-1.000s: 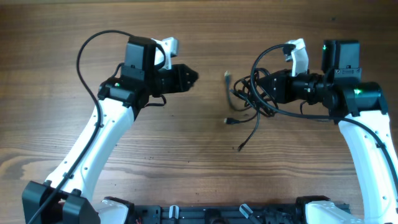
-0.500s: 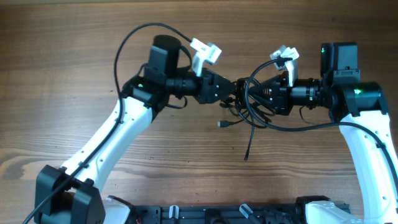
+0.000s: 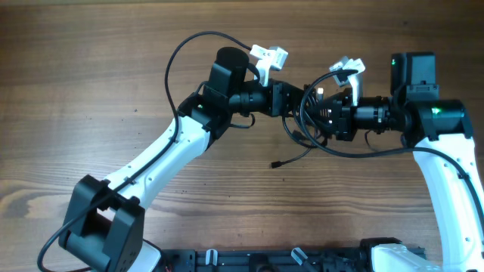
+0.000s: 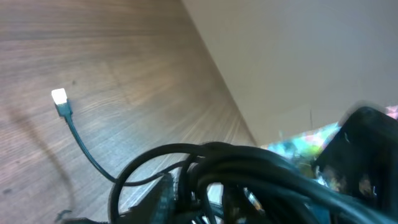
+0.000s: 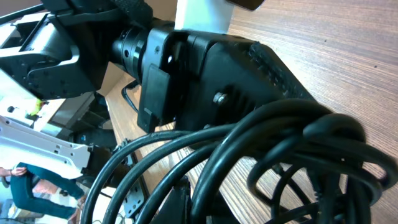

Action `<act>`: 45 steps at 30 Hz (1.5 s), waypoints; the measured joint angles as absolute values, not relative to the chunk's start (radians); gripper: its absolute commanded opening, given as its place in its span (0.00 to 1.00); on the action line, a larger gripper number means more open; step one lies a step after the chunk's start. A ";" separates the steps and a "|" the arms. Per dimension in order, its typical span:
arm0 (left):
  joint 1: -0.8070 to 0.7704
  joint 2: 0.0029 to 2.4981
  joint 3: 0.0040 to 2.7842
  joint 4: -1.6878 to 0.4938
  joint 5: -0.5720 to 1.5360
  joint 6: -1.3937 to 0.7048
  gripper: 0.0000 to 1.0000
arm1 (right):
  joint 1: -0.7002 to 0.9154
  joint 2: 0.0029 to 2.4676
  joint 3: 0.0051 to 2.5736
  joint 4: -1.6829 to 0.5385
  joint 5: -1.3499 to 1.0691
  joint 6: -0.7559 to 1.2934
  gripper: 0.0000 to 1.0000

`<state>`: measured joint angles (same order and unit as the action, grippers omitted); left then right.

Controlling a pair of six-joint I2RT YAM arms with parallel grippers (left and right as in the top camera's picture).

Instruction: Untangle cables

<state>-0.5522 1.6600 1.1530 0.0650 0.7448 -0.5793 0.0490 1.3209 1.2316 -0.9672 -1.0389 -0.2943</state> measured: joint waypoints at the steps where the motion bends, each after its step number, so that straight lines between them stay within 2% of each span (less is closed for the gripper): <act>1: -0.556 1.660 1.153 0.069 0.692 -0.664 0.20 | 0.049 1.324 1.232 -0.976 -1.039 -0.294 0.04; 4: -0.559 1.660 1.153 0.103 0.588 -0.862 0.23 | 0.049 1.325 1.232 -0.991 -1.040 -0.290 0.04; 5: -0.571 1.660 1.153 0.152 0.554 -0.924 0.27 | 0.049 1.325 1.232 -0.985 -1.052 -0.276 0.04; 6: -0.582 1.660 1.151 0.183 0.535 -0.950 0.37 | 0.049 1.325 1.232 -0.981 -1.058 -0.262 0.05; 7: -0.596 1.661 1.151 0.212 0.506 -0.971 0.76 | 0.049 1.325 1.232 -0.963 -1.073 -0.230 0.05; 8: -0.603 1.661 1.151 0.219 0.492 -0.976 1.00 | 0.049 1.325 1.232 -0.954 -1.078 -0.214 0.05; 10: -0.609 1.665 1.151 0.220 0.446 -0.994 0.96 | 0.050 1.325 1.233 -0.904 -1.103 -0.126 0.05; 11: -0.607 1.667 1.151 0.220 0.437 -1.004 0.64 | 0.050 1.325 1.234 -0.891 -1.100 -0.073 0.11; 12: -0.602 1.671 1.151 0.233 0.435 -1.012 0.10 | 0.050 1.325 1.234 -0.889 -1.090 -0.035 0.13; 13: -0.598 1.671 1.151 0.241 0.440 -1.019 0.04 | 0.050 1.325 1.234 -0.889 -1.074 0.002 0.16; 14: -0.592 1.672 1.151 0.255 0.448 -1.019 0.04 | 0.057 1.325 1.234 -0.890 -1.026 0.058 0.22; 18: -0.470 1.672 1.151 0.263 0.560 -1.000 0.04 | 0.134 1.324 1.234 -0.881 -0.763 0.312 0.24; 20: -0.412 1.672 1.156 0.173 0.621 -0.954 0.04 | 0.206 1.325 1.234 -0.878 -0.596 0.420 0.27; 22: -0.308 1.672 1.156 -0.023 0.670 -0.831 0.04 | 0.301 1.349 1.234 -0.875 -0.402 0.509 0.36; 24: -0.275 1.672 1.157 -0.133 0.681 -0.699 0.06 | 0.319 1.397 1.234 -0.877 -0.310 0.538 0.38; 25: -0.278 1.672 1.156 -0.173 0.680 -0.635 0.11 | 0.314 1.431 1.234 -0.877 -0.278 0.540 0.39; 26: -0.283 1.672 1.156 -0.187 0.677 -0.604 0.21 | 0.306 1.446 1.234 -0.879 -0.267 0.542 0.42; 27: -0.291 1.672 1.156 -0.210 0.668 -0.569 0.40 | 0.289 1.465 1.234 -0.881 -0.255 0.532 0.54; 28: -0.311 1.672 1.156 -0.244 0.640 -0.531 0.56 | 0.266 1.474 1.234 -0.881 -0.249 0.519 0.61; 29: -0.350 1.672 1.156 -0.262 0.602 -0.498 0.63 | 0.236 1.476 1.234 -0.881 -0.248 0.477 0.63; 33: -0.546 1.672 1.156 -0.284 0.387 -0.435 0.63 | 0.173 1.478 1.234 -0.943 -0.270 0.286 0.63; 38: -0.614 1.788 1.156 -0.285 0.303 -0.415 0.64 | 0.173 1.507 1.229 -0.950 -0.280 0.202 0.63; 42: -0.653 1.829 1.156 -0.313 0.303 -0.315 0.64 | 0.173 1.515 1.225 -0.968 -0.338 0.105 0.63; 44: -0.659 1.829 1.156 -0.322 0.303 -0.284 0.56 | 0.173 1.515 1.225 -0.981 -0.378 0.051 0.62; 45: -0.659 1.829 1.156 -0.333 0.303 -0.273 0.48 | 0.173 1.515 1.224 -0.988 -0.398 0.035 0.63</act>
